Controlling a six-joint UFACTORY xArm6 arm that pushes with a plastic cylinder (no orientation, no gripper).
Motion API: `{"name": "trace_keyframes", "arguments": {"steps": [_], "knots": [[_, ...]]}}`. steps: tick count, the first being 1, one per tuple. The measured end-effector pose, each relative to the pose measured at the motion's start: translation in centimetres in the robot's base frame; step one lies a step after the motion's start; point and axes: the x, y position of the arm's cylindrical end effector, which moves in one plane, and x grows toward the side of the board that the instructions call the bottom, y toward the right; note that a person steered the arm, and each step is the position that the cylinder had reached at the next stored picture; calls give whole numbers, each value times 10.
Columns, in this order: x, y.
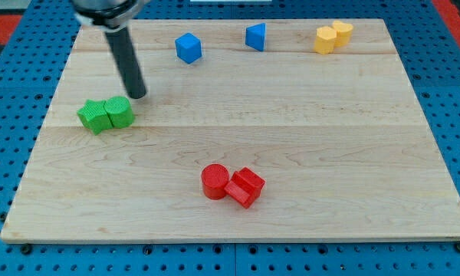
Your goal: Move your arm to the bottom right of the blue cube
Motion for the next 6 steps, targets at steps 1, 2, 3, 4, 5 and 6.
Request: {"name": "trace_keyframes", "arguments": {"steps": [1, 2, 3, 4, 5, 6], "knots": [[-25, 56], [-38, 83], [-38, 85], [-38, 85], [-38, 87], [-38, 90]]}}
